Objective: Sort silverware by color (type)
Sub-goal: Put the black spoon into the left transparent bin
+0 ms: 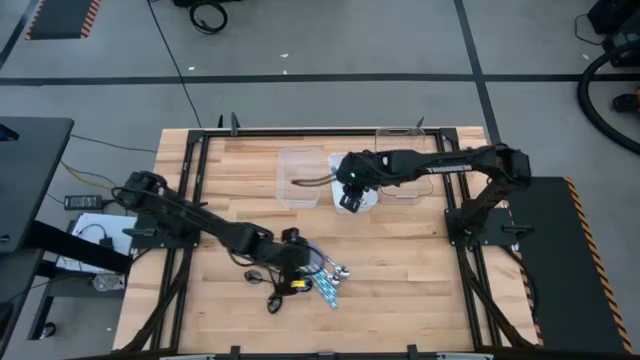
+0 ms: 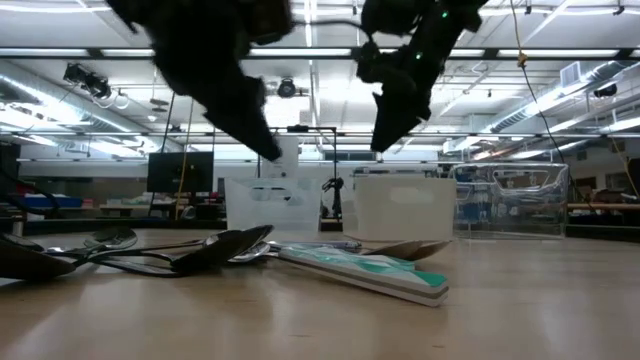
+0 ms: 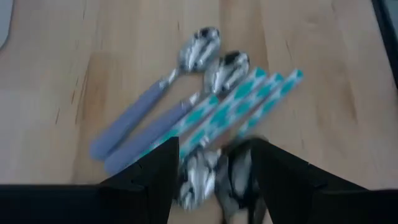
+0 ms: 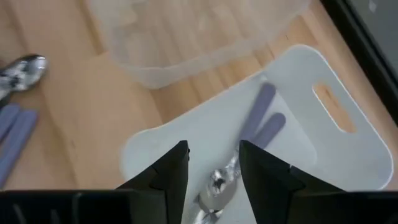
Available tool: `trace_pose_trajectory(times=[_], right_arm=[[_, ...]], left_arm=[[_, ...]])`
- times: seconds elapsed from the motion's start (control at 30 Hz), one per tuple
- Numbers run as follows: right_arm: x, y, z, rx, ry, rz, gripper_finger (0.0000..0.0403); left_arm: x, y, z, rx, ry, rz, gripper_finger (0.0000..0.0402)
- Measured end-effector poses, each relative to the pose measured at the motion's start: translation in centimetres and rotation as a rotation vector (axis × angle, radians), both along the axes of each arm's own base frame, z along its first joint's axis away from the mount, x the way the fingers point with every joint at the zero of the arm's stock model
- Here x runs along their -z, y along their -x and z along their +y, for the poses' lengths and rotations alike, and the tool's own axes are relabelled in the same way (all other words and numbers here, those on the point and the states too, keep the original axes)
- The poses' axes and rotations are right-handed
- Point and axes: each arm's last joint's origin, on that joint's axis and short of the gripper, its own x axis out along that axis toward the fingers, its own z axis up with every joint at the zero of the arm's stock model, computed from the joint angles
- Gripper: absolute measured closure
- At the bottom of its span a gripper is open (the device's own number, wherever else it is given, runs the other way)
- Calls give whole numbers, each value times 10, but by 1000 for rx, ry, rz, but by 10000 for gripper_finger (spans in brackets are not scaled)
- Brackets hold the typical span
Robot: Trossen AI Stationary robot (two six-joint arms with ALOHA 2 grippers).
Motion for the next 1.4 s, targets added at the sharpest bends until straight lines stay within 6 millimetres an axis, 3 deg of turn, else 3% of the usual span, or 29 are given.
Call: trace_pose_trajectory(times=[0.27, 0.53, 0.73, 1.03, 1.4], right_arm=[[4, 23, 45, -17, 54, -33, 252], [12, 52, 87, 82, 88, -137, 252], [24, 57, 112, 129, 156, -175, 252], [26, 57, 126, 135, 199, -221, 252], [24, 52, 136, 152, 285, -310, 252]], left_arm=[[4, -26, -3, 34, -21, 98, 194], [1, -15, -25, 70, 15, 163, 194], [11, 2, -58, 27, -89, 159, 194], [33, 7, -89, -70, -177, 74, 194], [60, 2, -103, -124, -299, 57, 194]])
